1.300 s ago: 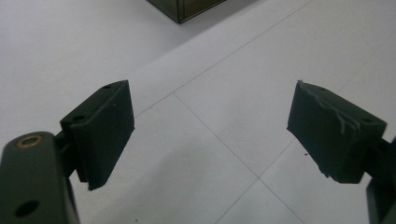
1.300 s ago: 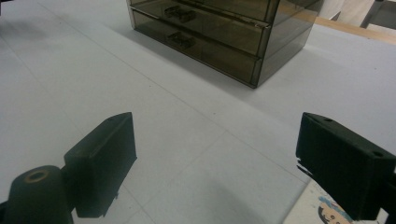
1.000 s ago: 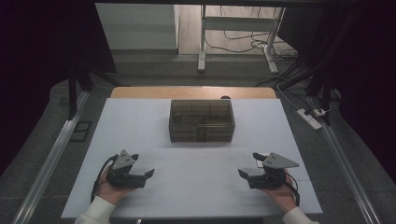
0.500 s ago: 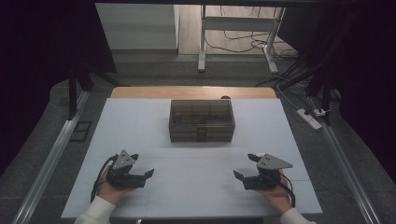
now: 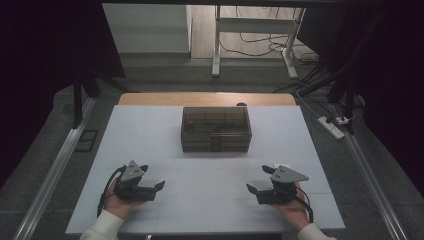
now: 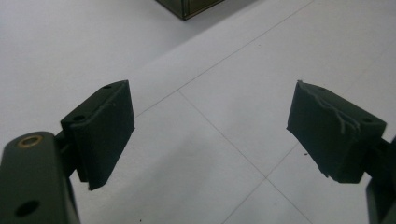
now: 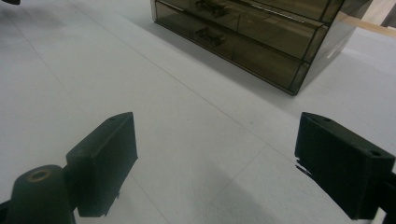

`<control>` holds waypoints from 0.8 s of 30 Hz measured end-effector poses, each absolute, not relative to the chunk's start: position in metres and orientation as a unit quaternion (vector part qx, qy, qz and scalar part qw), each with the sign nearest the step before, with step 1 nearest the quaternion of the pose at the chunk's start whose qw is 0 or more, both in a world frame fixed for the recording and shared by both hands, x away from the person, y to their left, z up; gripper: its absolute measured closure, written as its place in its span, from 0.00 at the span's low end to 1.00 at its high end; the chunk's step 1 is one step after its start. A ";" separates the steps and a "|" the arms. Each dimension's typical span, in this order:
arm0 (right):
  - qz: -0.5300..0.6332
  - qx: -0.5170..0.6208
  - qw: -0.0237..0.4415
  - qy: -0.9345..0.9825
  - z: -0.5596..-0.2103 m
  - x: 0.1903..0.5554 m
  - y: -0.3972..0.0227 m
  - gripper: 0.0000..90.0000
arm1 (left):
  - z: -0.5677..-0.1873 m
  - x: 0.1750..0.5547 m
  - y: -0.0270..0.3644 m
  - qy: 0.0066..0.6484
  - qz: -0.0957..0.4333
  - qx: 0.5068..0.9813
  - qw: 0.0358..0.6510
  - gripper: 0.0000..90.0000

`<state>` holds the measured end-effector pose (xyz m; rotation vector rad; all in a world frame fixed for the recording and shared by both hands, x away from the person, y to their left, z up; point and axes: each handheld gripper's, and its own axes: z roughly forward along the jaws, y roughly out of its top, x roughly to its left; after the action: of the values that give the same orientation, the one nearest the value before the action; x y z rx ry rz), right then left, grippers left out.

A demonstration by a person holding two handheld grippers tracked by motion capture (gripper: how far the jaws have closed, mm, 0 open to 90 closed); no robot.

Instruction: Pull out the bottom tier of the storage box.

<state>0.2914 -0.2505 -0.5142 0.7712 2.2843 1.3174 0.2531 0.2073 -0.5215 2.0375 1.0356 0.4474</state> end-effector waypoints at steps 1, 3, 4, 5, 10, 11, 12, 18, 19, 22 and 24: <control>0.469 0.273 0.196 0.817 -0.515 0.292 -0.249 0.14 | -0.522 0.253 0.207 0.409 0.176 0.804 0.395 0.16; 0.467 0.274 0.195 0.818 -0.515 0.291 -0.248 0.14 | -0.522 0.253 0.207 0.408 0.176 0.804 0.395 0.16; 0.467 0.273 0.195 0.818 -0.516 0.292 -0.248 0.14 | -0.522 0.253 0.207 0.408 0.176 0.804 0.395 0.16; 0.465 0.273 0.196 0.819 -0.516 0.291 -0.247 0.14 | -0.522 0.253 0.207 0.407 0.176 0.805 0.394 0.16; 0.465 0.272 0.195 0.819 -0.517 0.291 -0.244 0.15 | -0.522 0.253 0.206 0.407 0.175 0.806 0.393 0.16; 0.466 0.271 0.195 0.819 -0.518 0.291 -0.243 0.15 | -0.523 0.253 0.206 0.406 0.175 0.806 0.393 0.16; 0.461 0.270 0.198 0.822 -0.518 0.290 -0.243 0.15 | -0.523 0.253 0.206 0.406 0.175 0.806 0.393 0.16; 0.463 0.259 0.204 0.823 -0.519 0.289 -0.236 0.15 | -0.523 0.253 0.205 0.406 0.175 0.807 0.392 0.16; 0.462 0.254 0.207 0.825 -0.519 0.288 -0.234 0.16 | -0.523 0.253 0.205 0.406 0.175 0.807 0.392 0.16; 0.459 0.247 0.213 0.827 -0.518 0.287 -0.232 0.16 | -0.523 0.253 0.205 0.406 0.174 0.807 0.393 0.16; 0.459 0.246 0.213 0.827 -0.519 0.287 -0.231 0.16 | -0.523 0.254 0.205 0.407 0.174 0.807 0.392 0.16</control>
<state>0.2873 -0.2312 -0.5186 0.6824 2.2957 1.2748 0.2535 0.2053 -0.5234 2.0478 1.0323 0.4425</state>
